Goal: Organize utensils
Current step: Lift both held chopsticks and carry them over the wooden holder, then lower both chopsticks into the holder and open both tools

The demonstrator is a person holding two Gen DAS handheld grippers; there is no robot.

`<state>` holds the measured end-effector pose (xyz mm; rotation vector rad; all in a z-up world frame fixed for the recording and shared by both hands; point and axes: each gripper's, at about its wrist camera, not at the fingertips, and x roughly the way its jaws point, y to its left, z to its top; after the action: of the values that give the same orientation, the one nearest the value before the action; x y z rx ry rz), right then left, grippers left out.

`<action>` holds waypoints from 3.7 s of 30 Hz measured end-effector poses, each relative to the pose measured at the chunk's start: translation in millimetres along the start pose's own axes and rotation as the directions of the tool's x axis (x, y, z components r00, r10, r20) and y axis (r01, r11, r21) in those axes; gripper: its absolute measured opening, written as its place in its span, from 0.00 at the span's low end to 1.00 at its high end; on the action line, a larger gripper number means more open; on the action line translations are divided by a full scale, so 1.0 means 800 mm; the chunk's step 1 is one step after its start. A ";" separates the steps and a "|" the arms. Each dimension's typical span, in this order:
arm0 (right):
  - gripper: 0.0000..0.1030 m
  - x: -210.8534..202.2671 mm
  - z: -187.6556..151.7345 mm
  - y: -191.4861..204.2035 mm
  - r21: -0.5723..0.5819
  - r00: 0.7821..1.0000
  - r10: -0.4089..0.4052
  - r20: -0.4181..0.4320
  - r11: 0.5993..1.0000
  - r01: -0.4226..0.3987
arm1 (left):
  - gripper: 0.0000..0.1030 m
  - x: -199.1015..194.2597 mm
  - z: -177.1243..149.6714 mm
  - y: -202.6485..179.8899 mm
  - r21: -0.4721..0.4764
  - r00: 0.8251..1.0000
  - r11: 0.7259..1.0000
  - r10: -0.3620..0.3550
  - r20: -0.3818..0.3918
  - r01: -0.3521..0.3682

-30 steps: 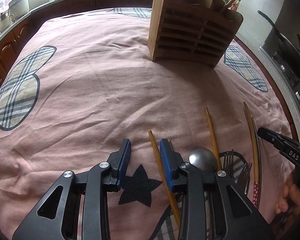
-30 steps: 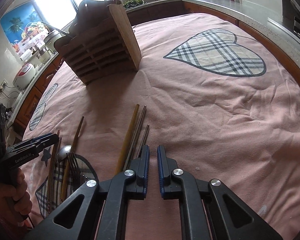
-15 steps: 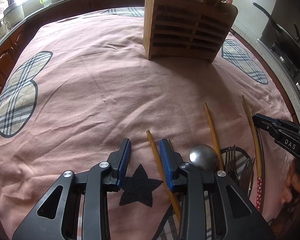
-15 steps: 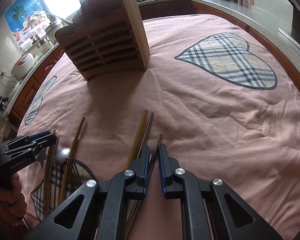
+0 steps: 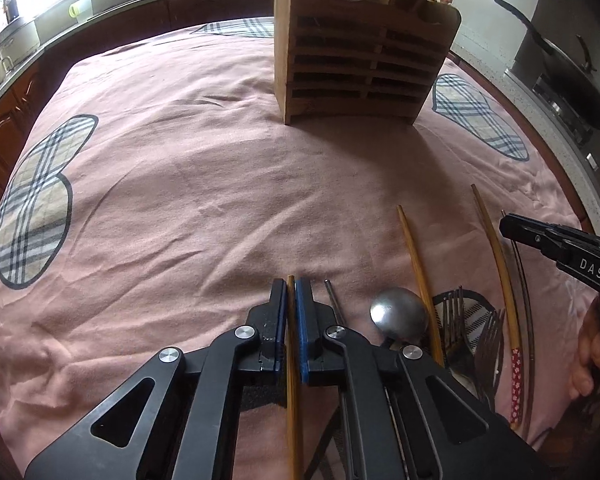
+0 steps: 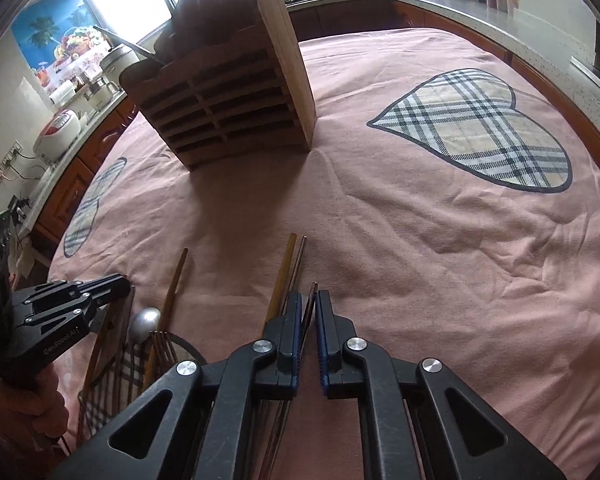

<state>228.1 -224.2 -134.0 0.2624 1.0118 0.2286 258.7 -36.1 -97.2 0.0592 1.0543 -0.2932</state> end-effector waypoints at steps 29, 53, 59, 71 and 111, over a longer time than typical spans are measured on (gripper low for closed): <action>0.04 -0.160 0.010 0.047 -0.096 0.956 0.085 0.280 0.994 -0.060 | 0.04 -0.217 -0.022 0.012 -0.056 0.936 0.994 -0.066 0.346 0.091; 0.04 -0.228 0.028 0.054 -0.106 0.882 0.090 0.463 0.993 -0.046 | 0.04 -0.273 -0.025 0.049 -0.210 0.828 0.958 -0.046 0.559 0.196; 0.04 -0.231 0.042 0.056 -0.102 0.867 0.099 0.489 0.993 -0.056 | 0.04 -0.276 -0.009 0.056 -0.240 0.802 0.944 -0.043 0.596 0.229; 0.04 -0.233 0.084 0.057 -0.086 0.819 0.118 0.561 0.993 -0.085 | 0.04 -0.290 0.049 0.055 -0.240 0.735 0.939 -0.019 0.678 0.245; 0.04 -0.073 0.215 0.011 0.049 0.786 0.053 0.616 0.993 -0.105 | 0.04 -0.107 0.208 0.051 -0.304 0.708 0.927 0.063 0.704 0.220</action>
<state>345.0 -252.7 2.4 0.4223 0.3547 0.1599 371.2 -10.0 55.8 -0.4213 0.3170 -0.1632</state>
